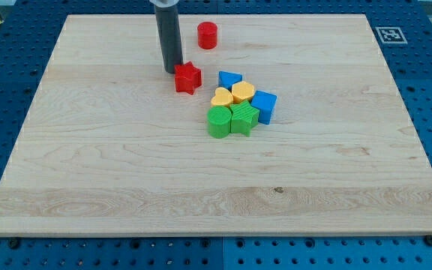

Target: Move the red star left to the triangle

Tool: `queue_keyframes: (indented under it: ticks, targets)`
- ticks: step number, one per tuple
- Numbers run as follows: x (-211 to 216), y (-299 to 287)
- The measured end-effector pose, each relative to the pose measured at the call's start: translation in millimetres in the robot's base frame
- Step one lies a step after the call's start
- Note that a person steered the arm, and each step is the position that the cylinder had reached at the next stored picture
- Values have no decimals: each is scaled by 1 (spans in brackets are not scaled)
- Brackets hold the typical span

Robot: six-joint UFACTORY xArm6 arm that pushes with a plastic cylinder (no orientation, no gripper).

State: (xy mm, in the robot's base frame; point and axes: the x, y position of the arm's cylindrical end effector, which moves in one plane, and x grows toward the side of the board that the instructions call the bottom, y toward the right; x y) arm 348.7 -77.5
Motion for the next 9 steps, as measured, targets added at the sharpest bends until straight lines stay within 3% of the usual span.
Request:
queue_keyframes:
  ticks: [3,4,5,9]
  targets:
    - [7,26]
    - [7,-14]
    - [15,-17]
    - [18,25]
